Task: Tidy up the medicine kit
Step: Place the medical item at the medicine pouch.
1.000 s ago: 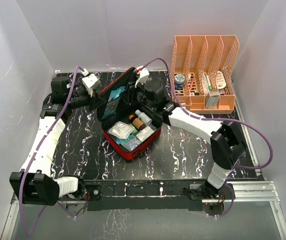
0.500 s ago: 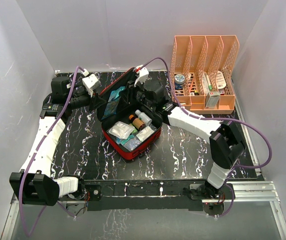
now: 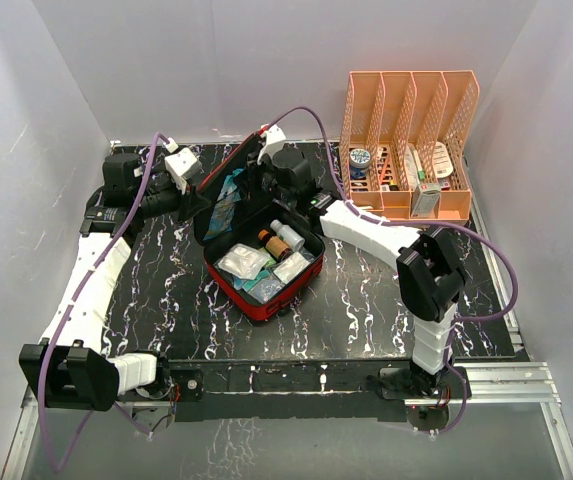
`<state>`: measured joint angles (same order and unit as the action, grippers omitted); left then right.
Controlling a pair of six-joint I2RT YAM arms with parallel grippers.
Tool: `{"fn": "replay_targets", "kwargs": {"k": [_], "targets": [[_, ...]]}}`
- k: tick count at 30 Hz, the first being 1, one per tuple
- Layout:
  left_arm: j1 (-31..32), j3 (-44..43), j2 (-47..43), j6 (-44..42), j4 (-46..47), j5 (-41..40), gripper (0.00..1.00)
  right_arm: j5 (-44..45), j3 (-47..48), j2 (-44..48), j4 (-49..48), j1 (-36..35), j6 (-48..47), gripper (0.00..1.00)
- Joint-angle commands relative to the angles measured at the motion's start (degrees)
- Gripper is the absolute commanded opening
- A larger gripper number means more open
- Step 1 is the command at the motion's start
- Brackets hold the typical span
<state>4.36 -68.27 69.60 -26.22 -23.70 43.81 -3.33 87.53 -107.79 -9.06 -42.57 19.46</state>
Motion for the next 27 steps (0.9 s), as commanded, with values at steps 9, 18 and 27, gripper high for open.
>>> {"fn": "replay_targets", "kwargs": {"k": [9,18,27], "targets": [[0.99,-0.65,-0.47,0.88,-3.59,5.32,0.00,0.16,5.61,-2.30,14.43,-0.21,-0.61,0.00],[1.00,-0.90,-0.42,0.67,-4.08,5.41,0.00,1.53,5.67,0.28,14.05,-0.24,0.64,0.20],[1.07,-0.77,-0.62,0.90,-3.80,5.65,0.00,7.25,1.21,9.56,10.33,-0.23,1.67,0.32]]}}
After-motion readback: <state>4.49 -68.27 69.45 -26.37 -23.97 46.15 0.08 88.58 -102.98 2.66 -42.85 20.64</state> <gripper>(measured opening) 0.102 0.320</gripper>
